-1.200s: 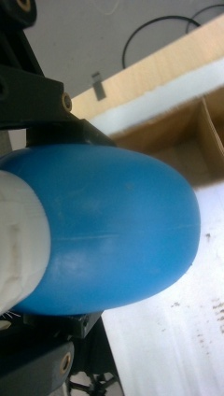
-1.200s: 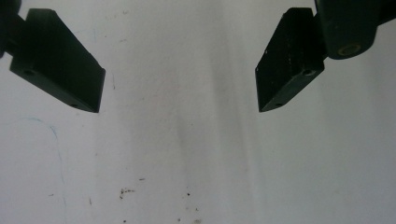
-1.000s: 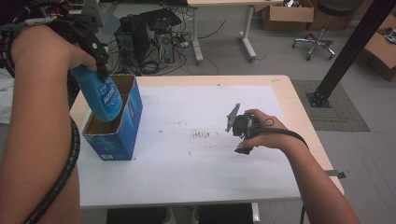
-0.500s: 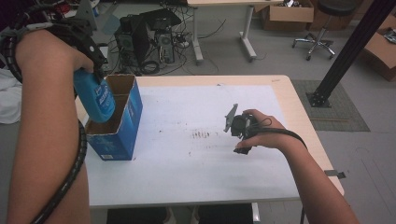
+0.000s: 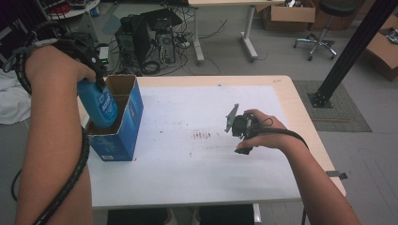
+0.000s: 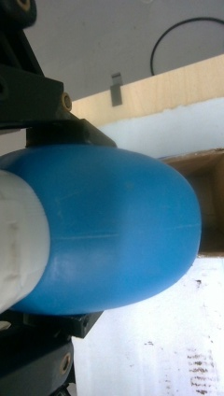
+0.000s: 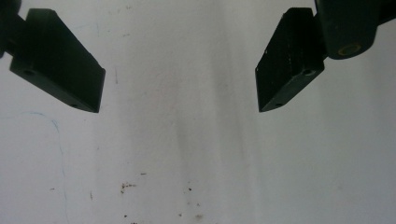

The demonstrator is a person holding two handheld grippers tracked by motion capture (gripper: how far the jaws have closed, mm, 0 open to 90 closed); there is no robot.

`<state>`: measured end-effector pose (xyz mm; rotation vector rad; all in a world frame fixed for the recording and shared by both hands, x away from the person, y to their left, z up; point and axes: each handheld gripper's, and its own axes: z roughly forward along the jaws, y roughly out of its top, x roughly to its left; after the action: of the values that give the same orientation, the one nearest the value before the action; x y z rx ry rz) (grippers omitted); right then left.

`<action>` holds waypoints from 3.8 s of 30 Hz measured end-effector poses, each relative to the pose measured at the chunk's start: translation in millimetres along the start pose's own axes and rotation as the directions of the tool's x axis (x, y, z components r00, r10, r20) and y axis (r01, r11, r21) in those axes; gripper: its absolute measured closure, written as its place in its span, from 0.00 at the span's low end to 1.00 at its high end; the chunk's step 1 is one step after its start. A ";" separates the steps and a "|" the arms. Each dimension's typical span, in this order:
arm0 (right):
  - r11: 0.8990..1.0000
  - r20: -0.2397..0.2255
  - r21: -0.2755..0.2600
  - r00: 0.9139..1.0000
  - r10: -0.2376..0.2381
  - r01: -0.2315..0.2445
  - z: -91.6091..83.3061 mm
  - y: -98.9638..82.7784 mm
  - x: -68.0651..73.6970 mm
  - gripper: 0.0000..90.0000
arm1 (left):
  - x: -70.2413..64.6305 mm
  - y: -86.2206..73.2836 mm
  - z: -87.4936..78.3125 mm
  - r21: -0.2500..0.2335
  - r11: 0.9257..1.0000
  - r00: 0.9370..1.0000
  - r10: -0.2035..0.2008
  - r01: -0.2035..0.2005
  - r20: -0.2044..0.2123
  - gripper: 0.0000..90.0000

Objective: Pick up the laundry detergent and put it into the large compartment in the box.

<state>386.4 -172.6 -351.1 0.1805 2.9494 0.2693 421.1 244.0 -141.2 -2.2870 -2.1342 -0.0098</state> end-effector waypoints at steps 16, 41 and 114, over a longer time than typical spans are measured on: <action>1.000 0.000 0.002 1.000 -0.002 0.002 1.4 3.2 0.7 0.18 | 0.3 9.7 62.4 0.054 0.999 1.000 0.003 -0.003 0.013 0.42; 1.000 -0.001 0.002 1.000 -0.006 0.006 2.5 4.3 3.2 0.18 | 0.3 17.9 130.9 0.095 0.995 1.000 0.026 -0.027 0.014 0.42; 1.000 0.032 -0.008 0.999 0.002 -0.001 -5.6 9.9 6.8 0.18 | -4.2 5.5 107.1 -0.005 0.998 0.998 0.059 -0.060 -0.012 0.27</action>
<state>379.7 -162.9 -345.0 0.1841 2.9164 0.2763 425.8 241.0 -248.4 -2.3461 -2.0620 -0.0281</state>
